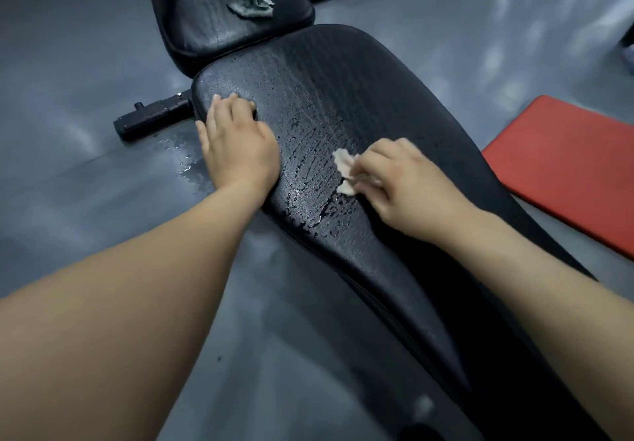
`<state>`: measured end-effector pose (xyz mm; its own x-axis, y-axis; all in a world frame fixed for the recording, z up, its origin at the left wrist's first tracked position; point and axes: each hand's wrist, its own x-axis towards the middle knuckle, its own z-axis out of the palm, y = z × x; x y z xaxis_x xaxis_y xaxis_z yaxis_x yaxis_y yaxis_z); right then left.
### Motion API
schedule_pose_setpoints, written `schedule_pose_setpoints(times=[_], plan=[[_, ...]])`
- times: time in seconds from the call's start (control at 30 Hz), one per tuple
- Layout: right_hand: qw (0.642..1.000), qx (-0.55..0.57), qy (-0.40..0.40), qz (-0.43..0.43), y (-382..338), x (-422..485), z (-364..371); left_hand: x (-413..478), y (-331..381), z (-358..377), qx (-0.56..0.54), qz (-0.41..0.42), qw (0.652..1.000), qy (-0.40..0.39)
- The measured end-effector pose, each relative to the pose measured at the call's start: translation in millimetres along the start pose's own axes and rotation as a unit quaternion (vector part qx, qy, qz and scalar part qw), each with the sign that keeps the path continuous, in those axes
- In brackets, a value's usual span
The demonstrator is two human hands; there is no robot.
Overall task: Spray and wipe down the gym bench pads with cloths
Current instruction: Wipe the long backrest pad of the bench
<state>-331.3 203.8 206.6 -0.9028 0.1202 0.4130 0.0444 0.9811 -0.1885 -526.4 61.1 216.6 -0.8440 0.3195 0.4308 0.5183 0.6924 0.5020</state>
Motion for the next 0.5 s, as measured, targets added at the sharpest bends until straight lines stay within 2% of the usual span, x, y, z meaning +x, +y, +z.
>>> schedule_pose_setpoints(times=[0.1,0.2,0.3,0.4,0.5], plan=[[0.992,0.065,-0.047,-0.094,-34,-31,-12,-4,11,-9,0.034,-0.004,0.999,-0.039],[0.981,0.07,-0.099,-0.152,-36,-39,-16,-22,25,-9,0.042,0.043,0.996,-0.065],[0.994,0.031,-0.054,-0.092,-4,-22,-18,-42,42,1,0.045,0.074,0.991,-0.101],[1.0,0.019,-0.005,0.005,11,-15,-16,-51,41,12,0.076,0.079,0.991,-0.081],[0.998,0.049,-0.033,-0.036,-20,-35,-16,-55,37,16,0.105,0.098,0.988,-0.049]])
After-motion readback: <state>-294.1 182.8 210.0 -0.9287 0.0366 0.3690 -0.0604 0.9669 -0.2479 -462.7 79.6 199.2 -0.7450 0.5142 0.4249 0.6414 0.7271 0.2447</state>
